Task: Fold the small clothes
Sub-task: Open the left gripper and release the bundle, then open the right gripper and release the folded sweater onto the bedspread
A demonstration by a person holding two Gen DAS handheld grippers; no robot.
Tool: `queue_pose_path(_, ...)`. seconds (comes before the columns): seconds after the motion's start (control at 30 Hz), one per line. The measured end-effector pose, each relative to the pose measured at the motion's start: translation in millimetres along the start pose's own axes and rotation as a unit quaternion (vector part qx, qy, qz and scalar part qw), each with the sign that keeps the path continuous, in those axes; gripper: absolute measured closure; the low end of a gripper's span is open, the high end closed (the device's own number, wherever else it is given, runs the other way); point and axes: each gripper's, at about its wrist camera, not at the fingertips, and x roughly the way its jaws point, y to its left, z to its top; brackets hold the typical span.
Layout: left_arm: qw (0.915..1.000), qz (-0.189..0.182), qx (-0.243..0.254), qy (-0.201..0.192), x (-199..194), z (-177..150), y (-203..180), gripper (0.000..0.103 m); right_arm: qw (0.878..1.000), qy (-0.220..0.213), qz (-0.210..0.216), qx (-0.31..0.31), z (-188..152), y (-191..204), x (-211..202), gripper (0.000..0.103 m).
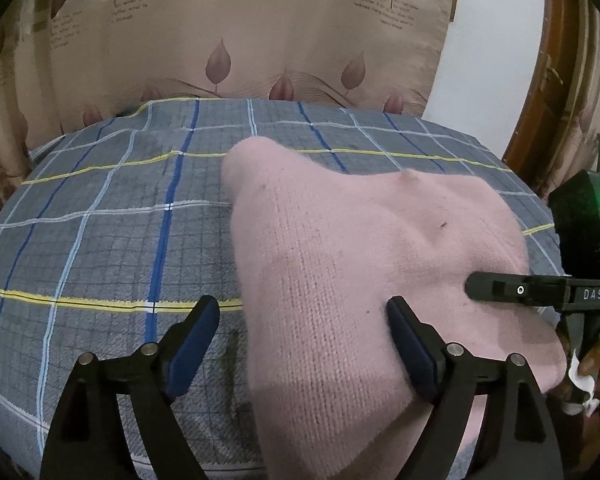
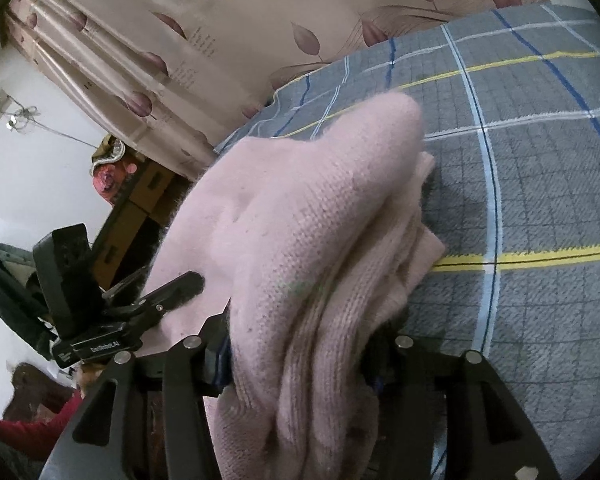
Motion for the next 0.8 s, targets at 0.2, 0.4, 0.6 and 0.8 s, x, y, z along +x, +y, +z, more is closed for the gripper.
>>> queue_pose_path(0.2,0.9997,0.021,0.002,-0.016,-1.9,-3.8,-1.7,0.011,0.999,-0.007,-0.027,-0.018,-2.6,5.8,-1.2,0.054)
queue_pose_path(0.4,0.9992,0.032,-0.006,-0.023,-2.8,-5.1,-0.4,0.006,0.998,-0.014,-0.048,-0.036,-6.1,9.3,-5.1,0.052)
queue_pose_path(0.6,0.9954,0.071,0.013,-0.062,-11.4,-12.3,-10.7,0.003,0.995,-0.035,-0.08,-0.049,-11.8,14.9,-14.2,0.05)
queue_pose_path(0.8,0.989,0.103,0.034,-0.1,-27.8,-16.8,-19.0,0.003,0.983,-0.096,-0.138,-0.08,-25.9,37.9,-42.9,0.046)
